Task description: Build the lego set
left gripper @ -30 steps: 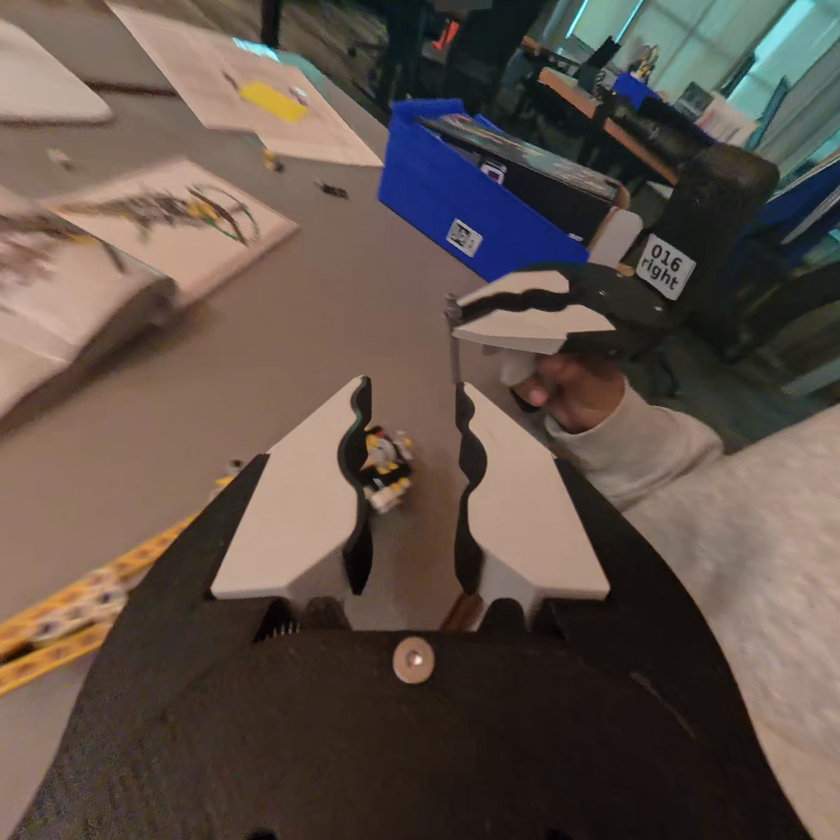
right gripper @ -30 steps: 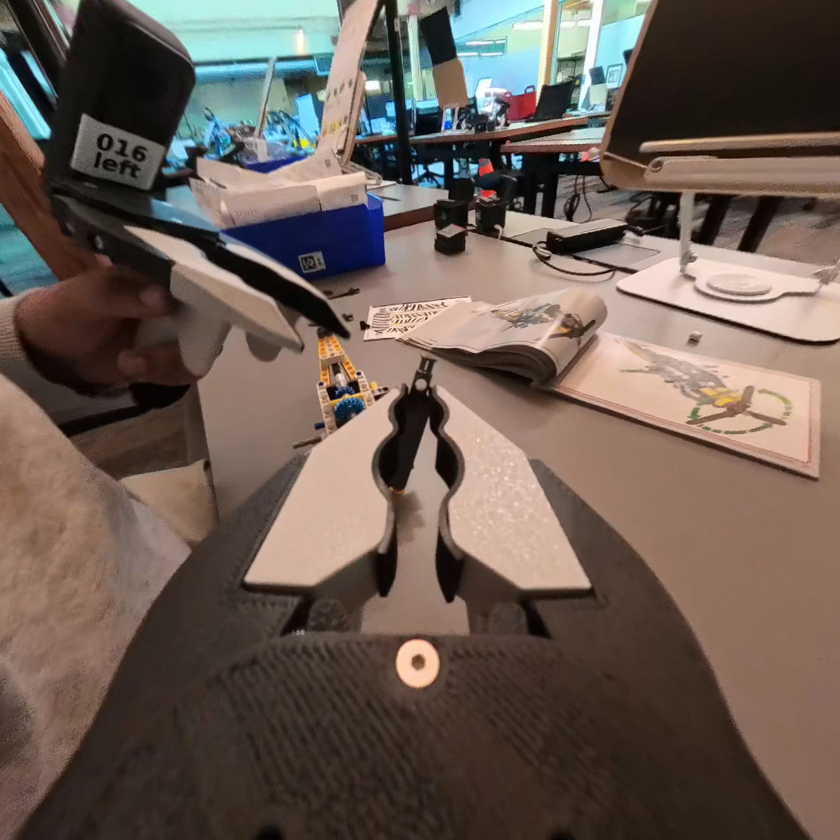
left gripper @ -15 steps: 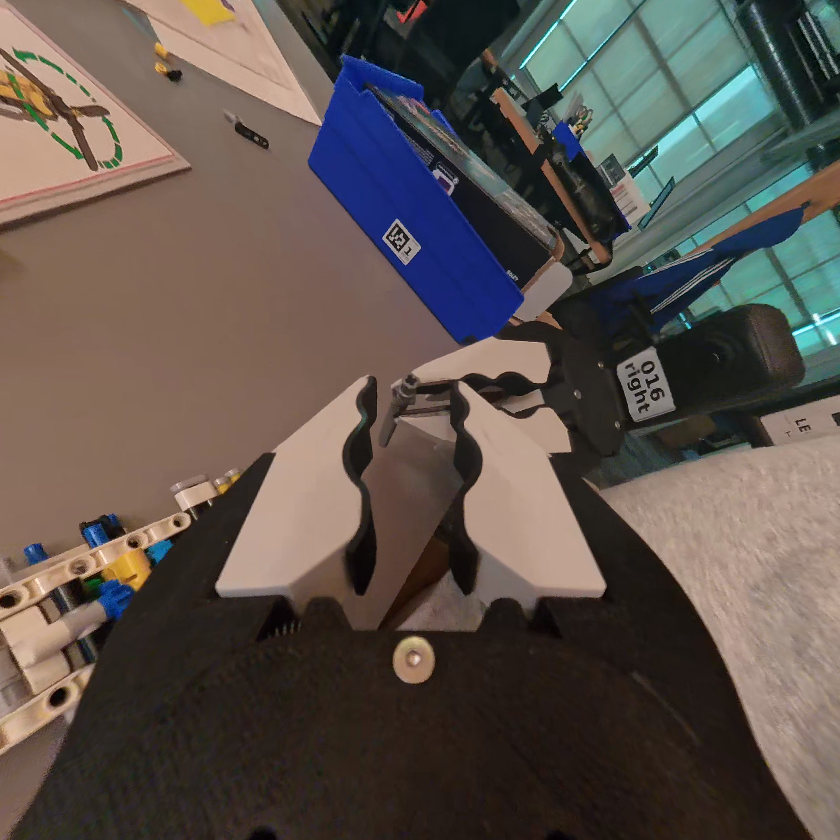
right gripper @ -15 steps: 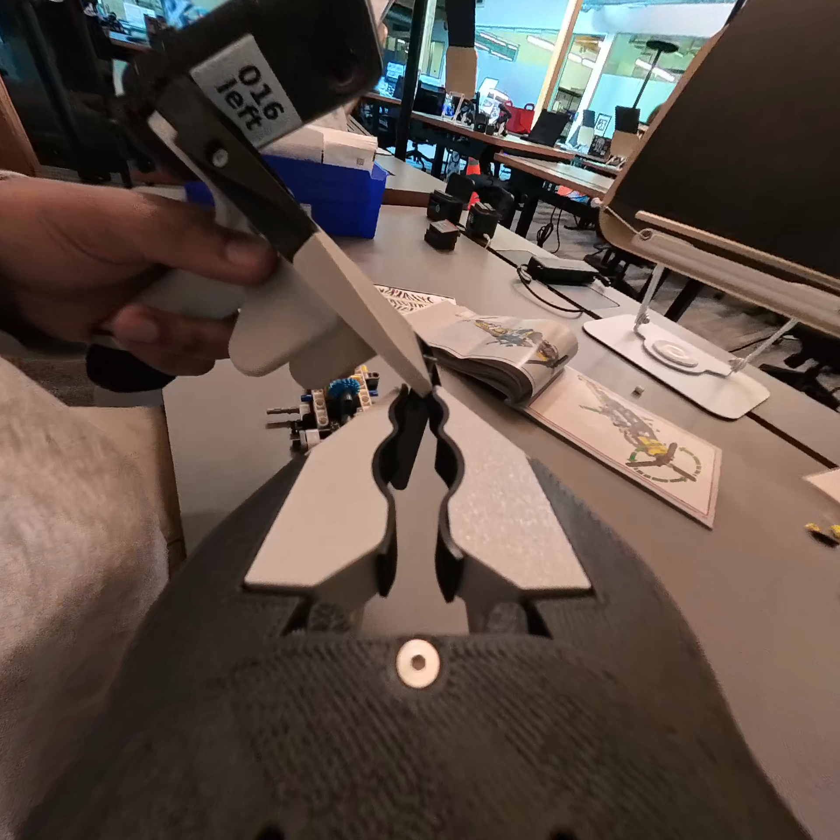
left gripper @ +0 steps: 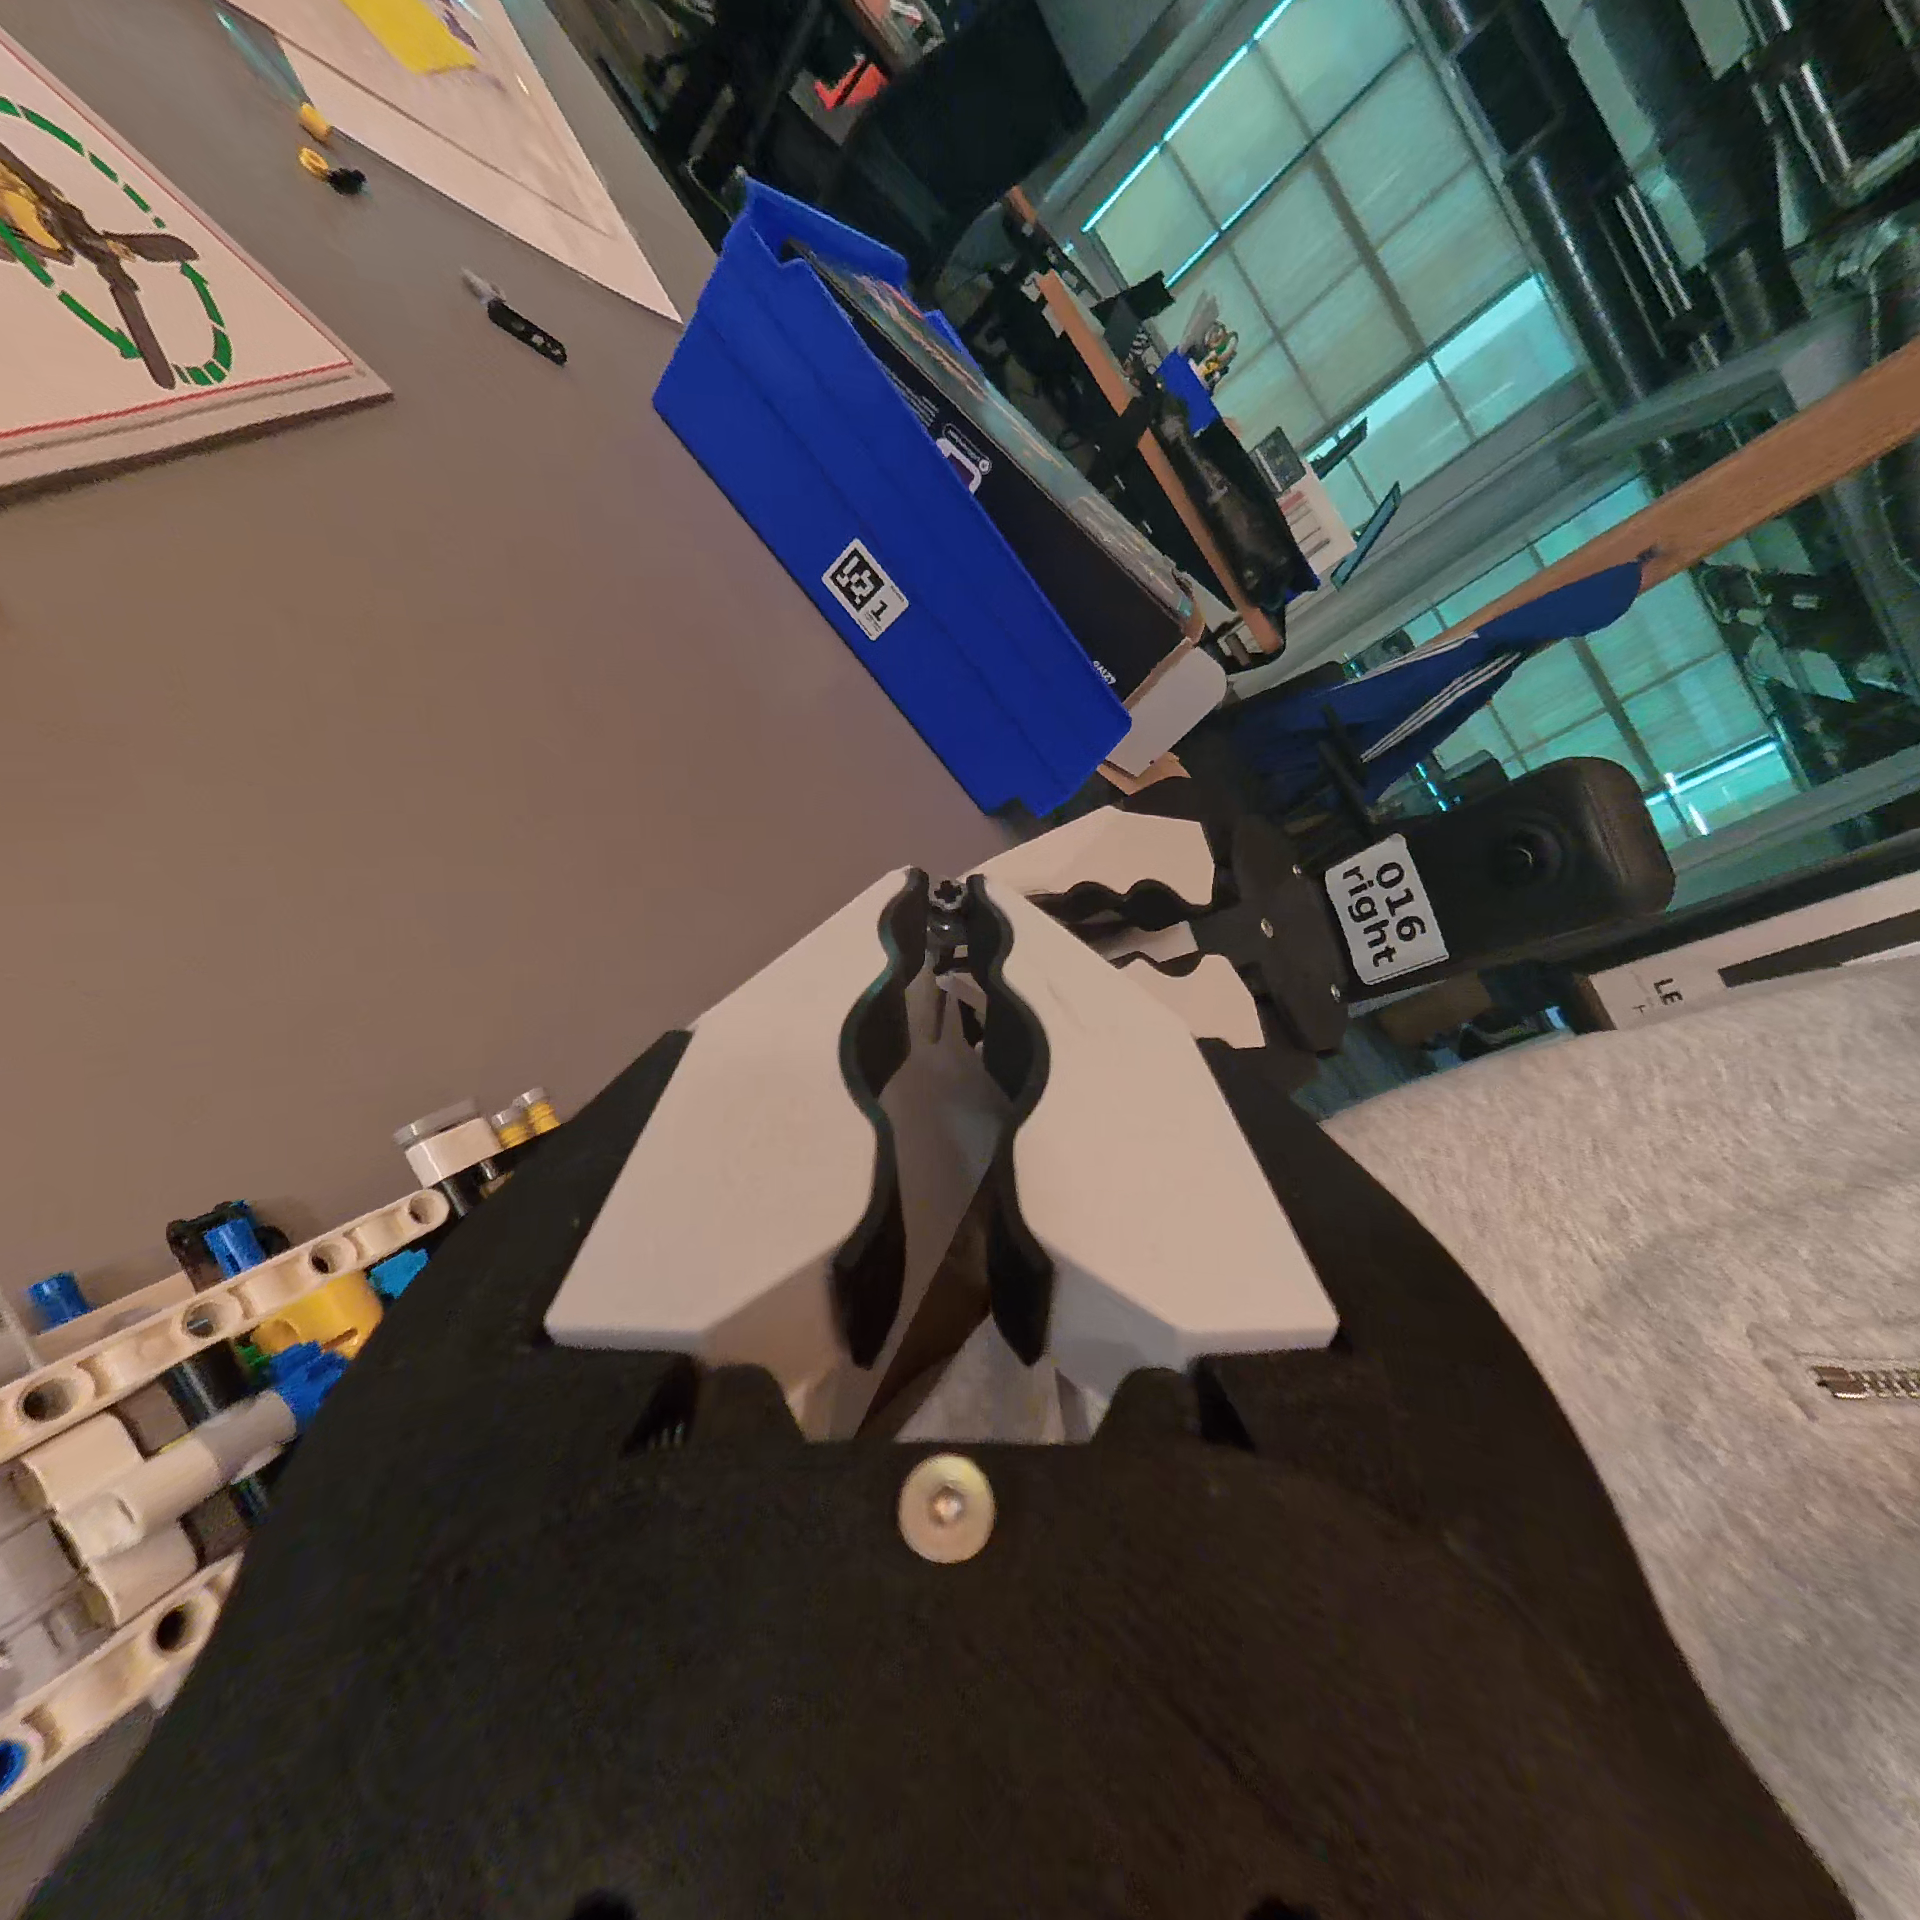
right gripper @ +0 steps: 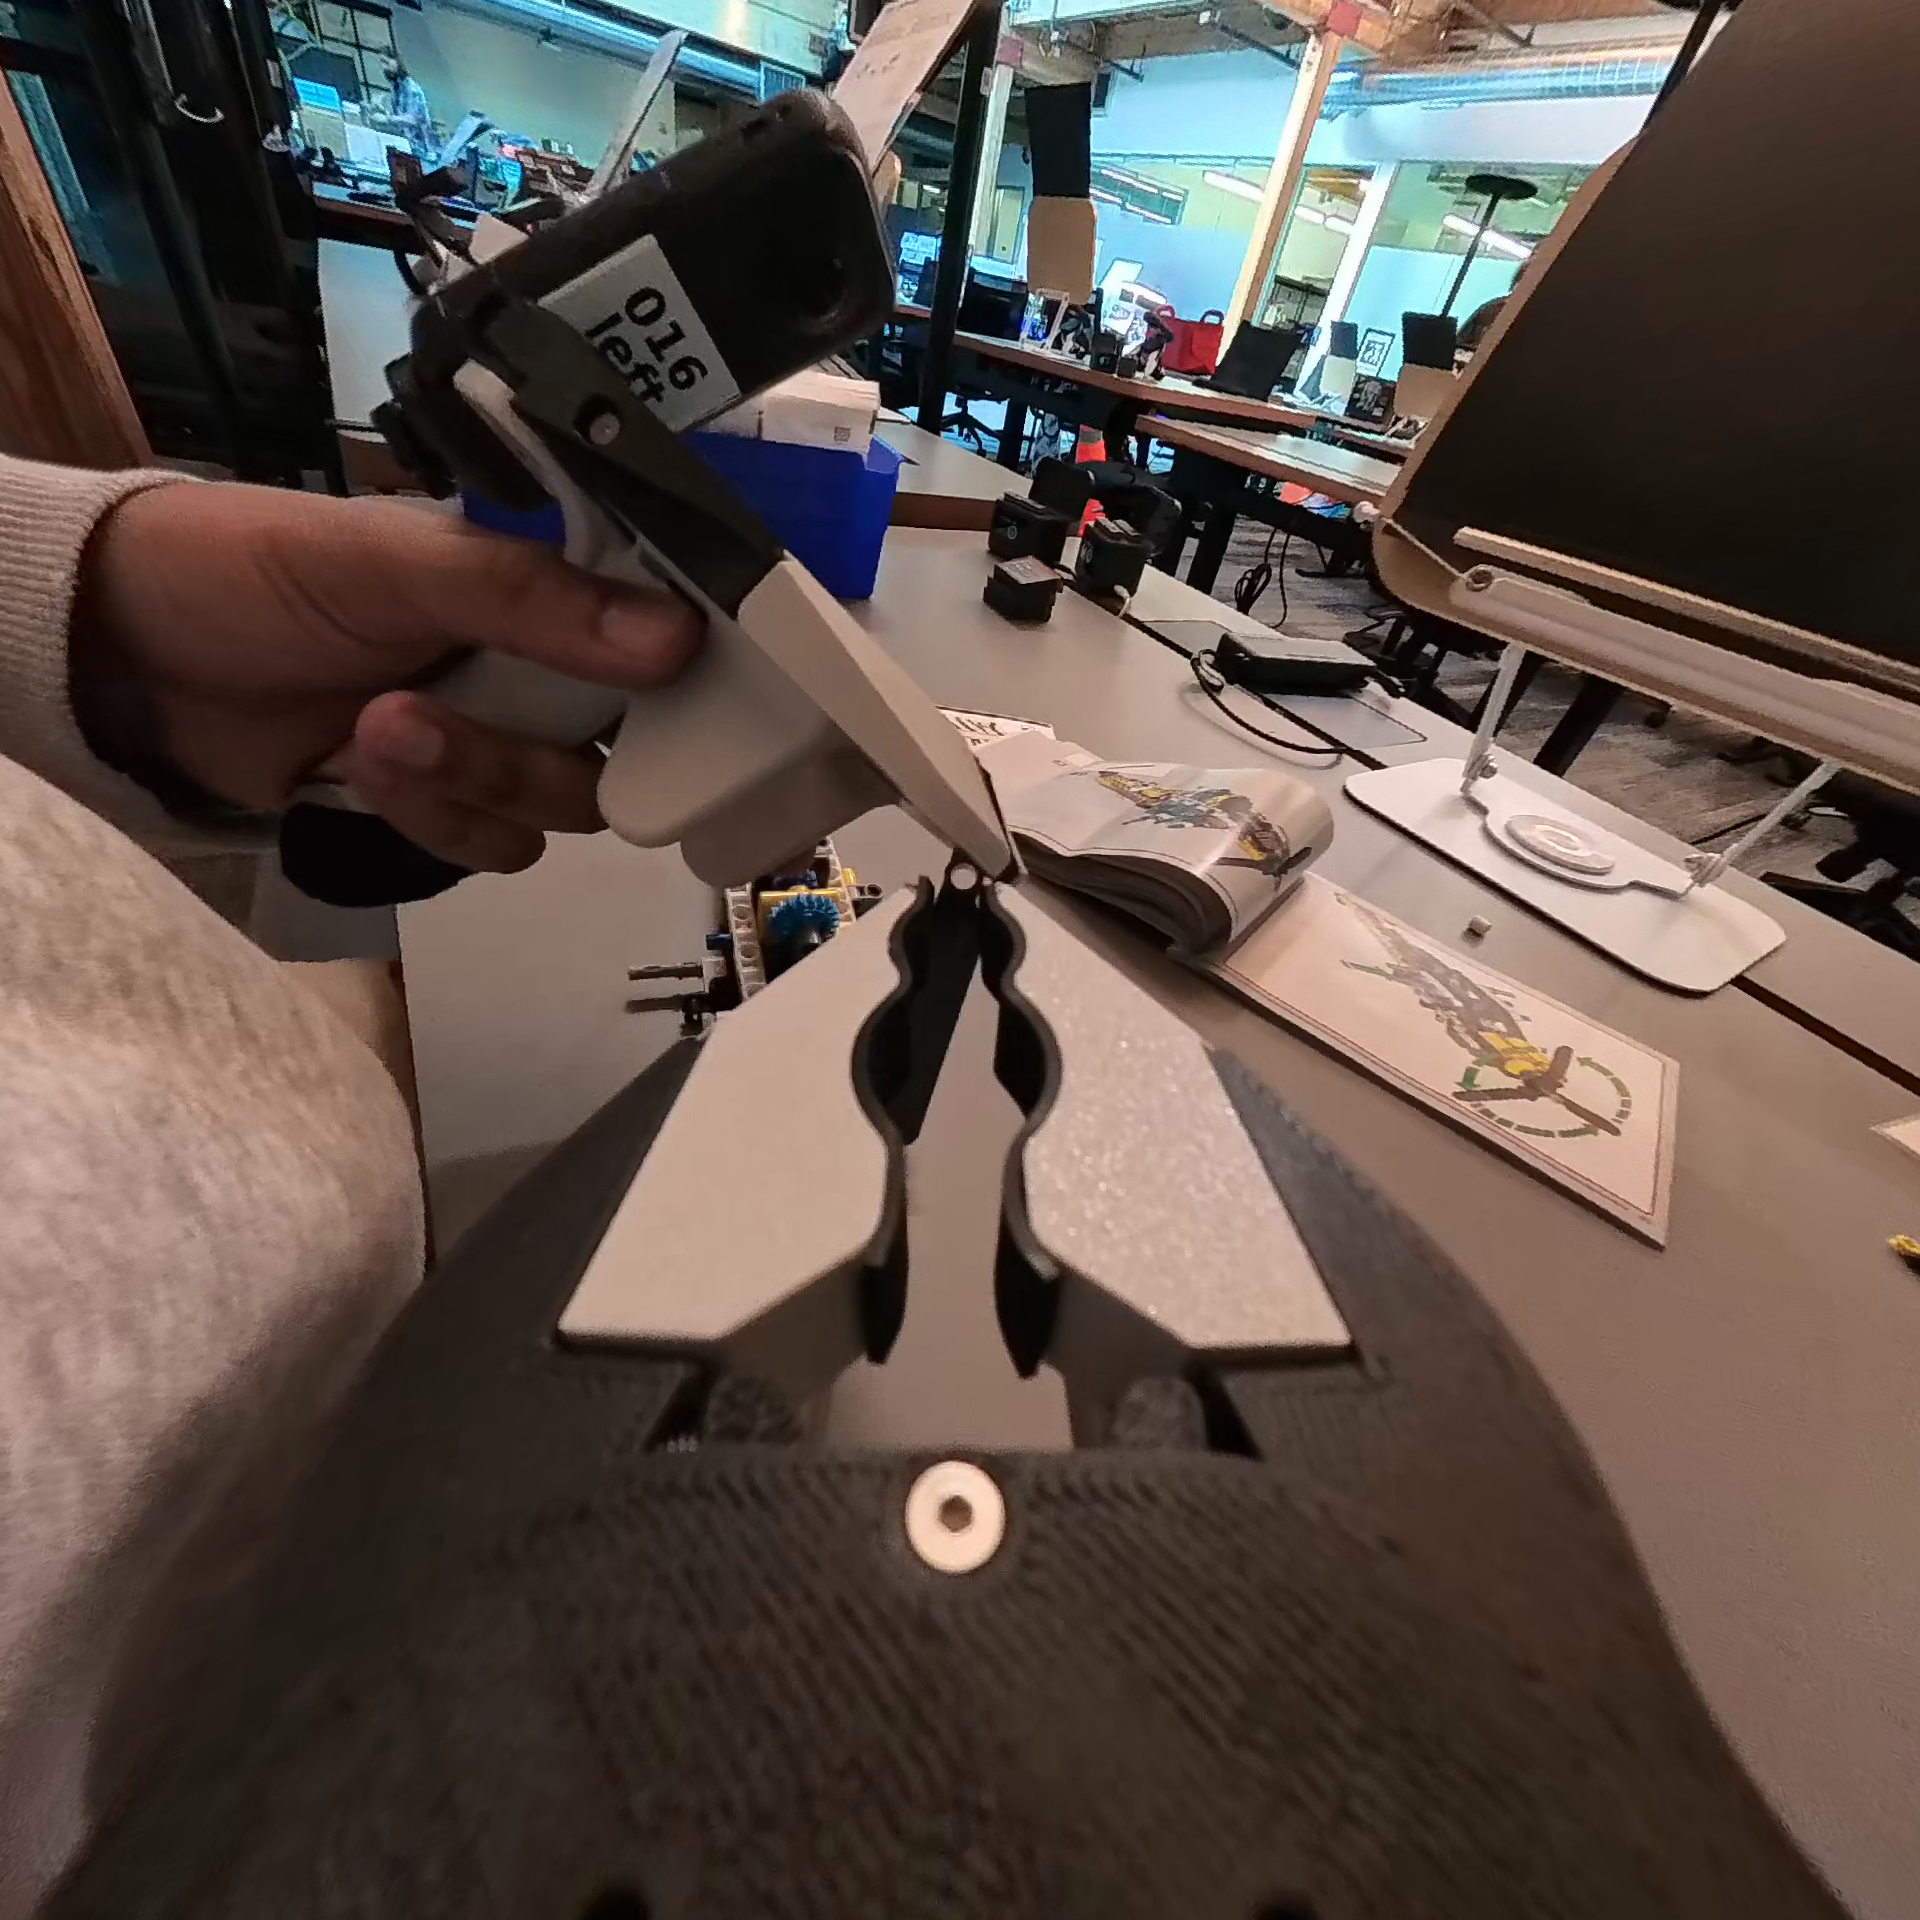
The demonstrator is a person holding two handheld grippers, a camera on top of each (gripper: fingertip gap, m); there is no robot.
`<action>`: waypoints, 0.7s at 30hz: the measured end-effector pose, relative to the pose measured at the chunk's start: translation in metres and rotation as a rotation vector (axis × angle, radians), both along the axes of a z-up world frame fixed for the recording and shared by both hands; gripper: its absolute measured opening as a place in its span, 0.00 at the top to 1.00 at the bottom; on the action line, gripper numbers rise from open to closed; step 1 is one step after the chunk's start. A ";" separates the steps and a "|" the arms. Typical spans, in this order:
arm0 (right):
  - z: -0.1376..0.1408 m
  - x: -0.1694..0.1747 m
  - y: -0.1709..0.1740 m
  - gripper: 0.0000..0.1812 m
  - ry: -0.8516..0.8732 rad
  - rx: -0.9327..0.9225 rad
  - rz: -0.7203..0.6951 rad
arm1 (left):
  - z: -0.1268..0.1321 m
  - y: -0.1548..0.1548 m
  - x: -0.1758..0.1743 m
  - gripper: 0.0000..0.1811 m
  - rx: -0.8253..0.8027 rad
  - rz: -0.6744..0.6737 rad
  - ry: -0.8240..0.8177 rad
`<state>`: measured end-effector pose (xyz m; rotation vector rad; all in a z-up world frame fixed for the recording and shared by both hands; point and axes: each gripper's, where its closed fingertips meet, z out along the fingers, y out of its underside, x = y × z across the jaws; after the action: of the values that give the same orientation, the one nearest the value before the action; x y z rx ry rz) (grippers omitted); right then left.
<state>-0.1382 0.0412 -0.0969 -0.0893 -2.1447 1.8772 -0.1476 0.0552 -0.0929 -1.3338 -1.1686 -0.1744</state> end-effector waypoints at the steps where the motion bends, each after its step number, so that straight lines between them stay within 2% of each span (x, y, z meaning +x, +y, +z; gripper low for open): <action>1: 0.000 0.000 -0.001 0.97 0.003 0.000 0.000 | 0.000 -0.001 0.000 0.97 -0.001 0.005 0.006; 16: 0.006 -0.003 0.001 0.94 0.024 -0.047 -0.021 | 0.003 -0.011 -0.006 0.97 0.101 0.070 -0.003; 21: 0.008 -0.009 0.006 0.86 0.009 -0.068 -0.040 | 0.007 -0.018 -0.010 0.98 0.188 0.105 -0.014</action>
<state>-0.1471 0.0471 -0.0894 -0.1368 -2.0580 1.9238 -0.1571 0.0375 -0.0858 -1.1055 -1.2005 -0.2131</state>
